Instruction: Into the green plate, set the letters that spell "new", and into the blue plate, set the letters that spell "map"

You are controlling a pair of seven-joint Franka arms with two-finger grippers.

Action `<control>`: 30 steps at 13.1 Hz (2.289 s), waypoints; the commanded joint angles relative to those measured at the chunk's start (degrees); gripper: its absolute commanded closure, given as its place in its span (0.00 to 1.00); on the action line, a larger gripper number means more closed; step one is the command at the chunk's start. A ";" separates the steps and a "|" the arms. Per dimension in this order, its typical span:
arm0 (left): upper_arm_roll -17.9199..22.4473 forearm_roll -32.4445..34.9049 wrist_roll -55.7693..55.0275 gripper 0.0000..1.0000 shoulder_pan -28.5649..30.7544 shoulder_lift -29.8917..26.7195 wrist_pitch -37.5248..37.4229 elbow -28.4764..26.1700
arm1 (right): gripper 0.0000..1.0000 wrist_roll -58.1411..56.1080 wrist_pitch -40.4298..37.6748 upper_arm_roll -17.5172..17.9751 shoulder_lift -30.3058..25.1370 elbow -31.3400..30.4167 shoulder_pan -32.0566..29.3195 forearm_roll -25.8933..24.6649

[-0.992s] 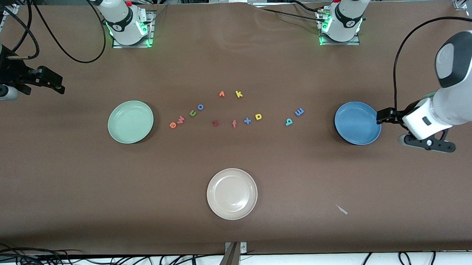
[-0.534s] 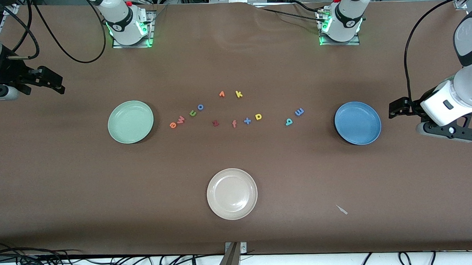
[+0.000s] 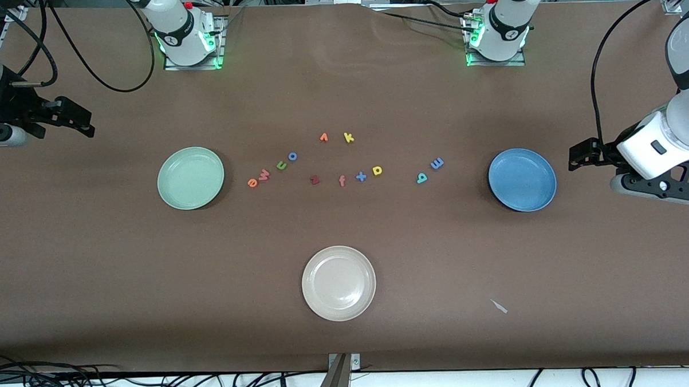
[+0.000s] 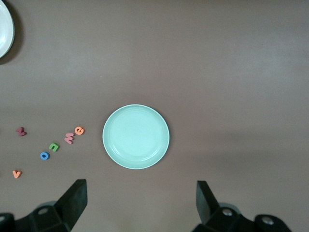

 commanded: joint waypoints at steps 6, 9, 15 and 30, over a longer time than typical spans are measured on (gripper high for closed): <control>-0.09 -2.08 1.40 0.01 0.56 -2.62 1.40 -3.43 | 0.00 0.63 -0.14 0.16 -0.50 -0.35 -0.04 0.50; -0.09 -2.08 1.40 0.01 0.56 -2.53 1.40 -3.51 | 0.00 0.63 -0.14 0.16 -0.50 -0.35 -0.04 0.50; 0.00 -2.08 1.40 0.01 0.47 -2.27 1.40 -3.51 | 0.00 0.63 -0.14 0.16 -0.50 -0.35 -0.04 0.50; -0.09 -2.08 1.49 0.01 0.47 -1.65 1.40 -3.51 | 0.00 3.16 -2.25 0.33 -0.76 -0.70 -0.04 0.59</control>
